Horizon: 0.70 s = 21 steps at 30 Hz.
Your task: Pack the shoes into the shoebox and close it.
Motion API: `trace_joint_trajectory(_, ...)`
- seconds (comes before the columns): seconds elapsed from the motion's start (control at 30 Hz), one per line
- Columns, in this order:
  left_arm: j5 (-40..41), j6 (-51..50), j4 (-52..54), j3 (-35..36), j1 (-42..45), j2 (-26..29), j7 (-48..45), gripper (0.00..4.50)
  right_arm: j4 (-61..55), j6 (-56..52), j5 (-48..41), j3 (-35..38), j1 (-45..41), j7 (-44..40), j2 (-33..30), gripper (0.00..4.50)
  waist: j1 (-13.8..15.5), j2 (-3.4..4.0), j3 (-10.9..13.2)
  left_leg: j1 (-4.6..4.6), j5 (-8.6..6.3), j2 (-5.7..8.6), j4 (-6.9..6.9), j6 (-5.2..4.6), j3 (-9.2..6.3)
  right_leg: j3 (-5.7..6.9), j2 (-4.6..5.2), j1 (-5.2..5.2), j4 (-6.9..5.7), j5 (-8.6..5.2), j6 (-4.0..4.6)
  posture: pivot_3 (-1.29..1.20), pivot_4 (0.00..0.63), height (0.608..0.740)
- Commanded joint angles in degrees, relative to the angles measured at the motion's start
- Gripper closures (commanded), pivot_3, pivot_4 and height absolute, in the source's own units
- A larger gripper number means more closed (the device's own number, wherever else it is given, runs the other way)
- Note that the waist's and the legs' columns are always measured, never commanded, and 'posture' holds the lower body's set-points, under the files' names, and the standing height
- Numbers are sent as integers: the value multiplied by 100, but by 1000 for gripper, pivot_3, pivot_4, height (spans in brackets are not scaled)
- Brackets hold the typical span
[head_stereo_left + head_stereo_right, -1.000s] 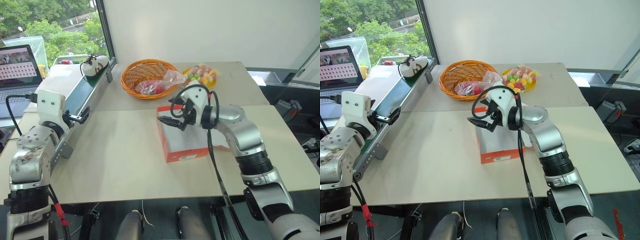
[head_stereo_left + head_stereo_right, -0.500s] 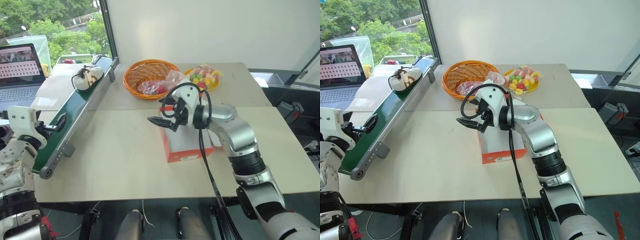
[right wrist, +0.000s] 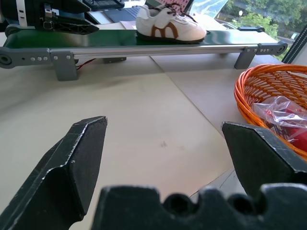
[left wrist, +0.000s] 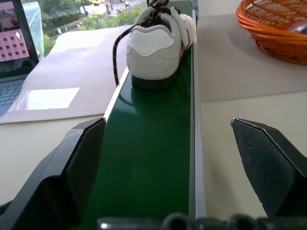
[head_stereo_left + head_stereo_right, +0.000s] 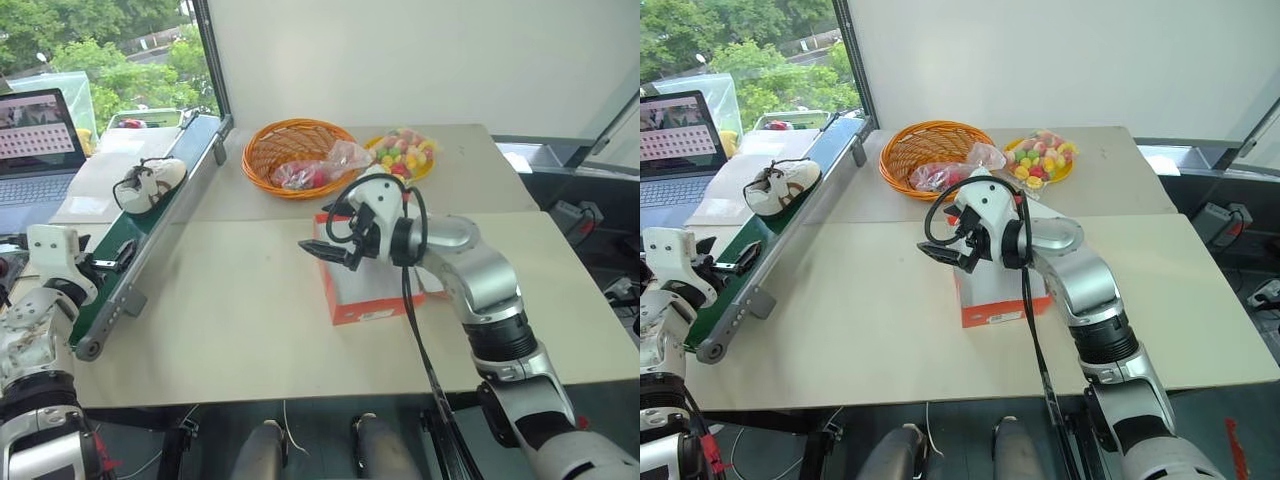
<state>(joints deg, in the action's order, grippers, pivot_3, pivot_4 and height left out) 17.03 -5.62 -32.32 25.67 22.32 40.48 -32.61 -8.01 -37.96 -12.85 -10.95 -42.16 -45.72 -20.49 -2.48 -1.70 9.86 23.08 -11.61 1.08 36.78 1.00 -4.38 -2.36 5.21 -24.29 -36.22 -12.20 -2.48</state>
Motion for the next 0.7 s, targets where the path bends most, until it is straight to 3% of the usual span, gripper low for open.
trace_joint_trajectory(0.03,-81,290,-262,-5,223,189,-7,0,-301,-64,-129,138,-35,77,-60,10,0,0,0,0,0,0,0,0,0,0,0,0,0,0,0,0,150,740)
trace_joint_trajectory(0.6,-87,212,-1437,10,600,379,136,0,-321,-77,-160,116,-69,110,-242,10,-2,-2,-1,-1,0,0,0,0,1,1,1,0,-1,0,0,0,150,740)
trace_joint_trajectory(0.7,31,150,-1521,62,623,312,72,727,-320,-56,-123,97,-95,101,-296,0,-2,-2,-1,0,0,0,0,0,1,1,0,0,-1,0,0,0,150,740)
